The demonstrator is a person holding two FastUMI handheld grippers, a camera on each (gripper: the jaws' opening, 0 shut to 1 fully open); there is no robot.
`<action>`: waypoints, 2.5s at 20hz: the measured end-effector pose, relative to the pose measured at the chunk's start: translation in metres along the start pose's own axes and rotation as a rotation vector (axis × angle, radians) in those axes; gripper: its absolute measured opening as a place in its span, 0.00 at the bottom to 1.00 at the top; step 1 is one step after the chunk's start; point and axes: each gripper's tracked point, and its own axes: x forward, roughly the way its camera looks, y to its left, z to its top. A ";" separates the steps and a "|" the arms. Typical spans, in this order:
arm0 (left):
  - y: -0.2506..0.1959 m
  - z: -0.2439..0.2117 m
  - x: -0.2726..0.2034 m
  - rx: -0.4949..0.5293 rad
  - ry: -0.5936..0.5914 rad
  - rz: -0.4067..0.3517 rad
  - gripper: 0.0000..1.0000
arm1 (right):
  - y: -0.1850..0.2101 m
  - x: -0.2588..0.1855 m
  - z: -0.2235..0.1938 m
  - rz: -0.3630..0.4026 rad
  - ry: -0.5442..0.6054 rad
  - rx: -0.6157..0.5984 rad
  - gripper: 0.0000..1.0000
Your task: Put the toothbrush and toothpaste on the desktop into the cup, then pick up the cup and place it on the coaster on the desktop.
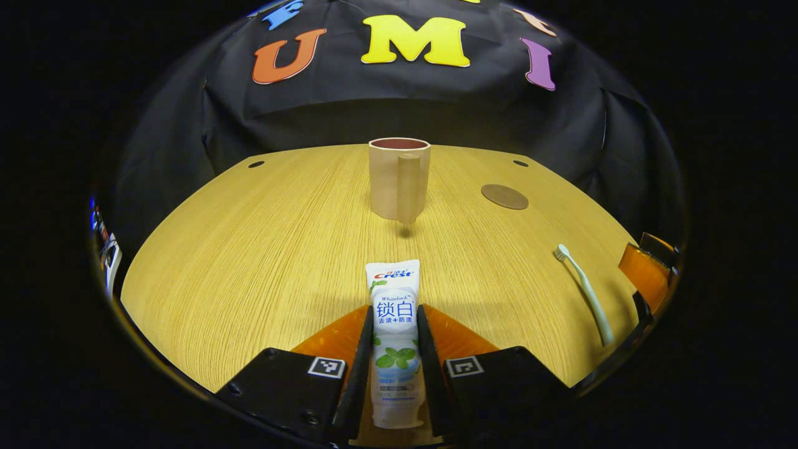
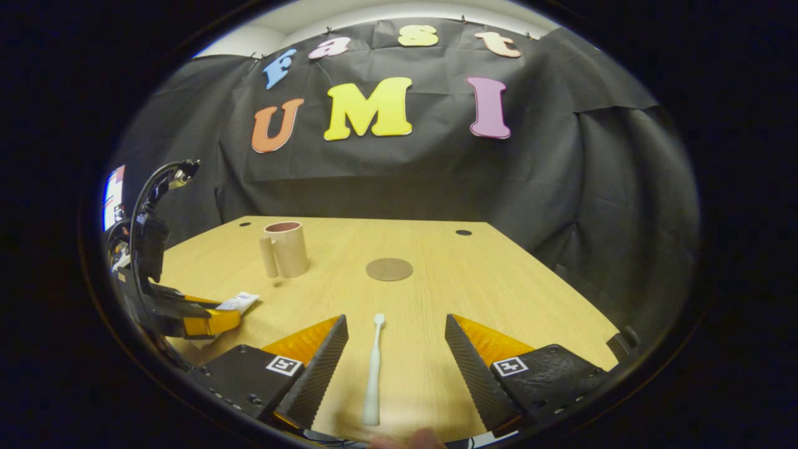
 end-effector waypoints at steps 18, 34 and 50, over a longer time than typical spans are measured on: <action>0.004 0.054 -0.067 0.004 -0.260 0.021 0.35 | 0.011 0.003 -0.012 0.019 0.028 0.003 0.95; 0.017 0.107 -0.093 -0.029 -0.408 0.032 0.34 | 0.028 0.055 -0.052 0.007 0.254 0.023 0.62; 0.007 0.134 -0.086 -0.041 -0.439 0.000 0.34 | 0.026 0.059 -0.031 0.112 0.274 0.229 0.00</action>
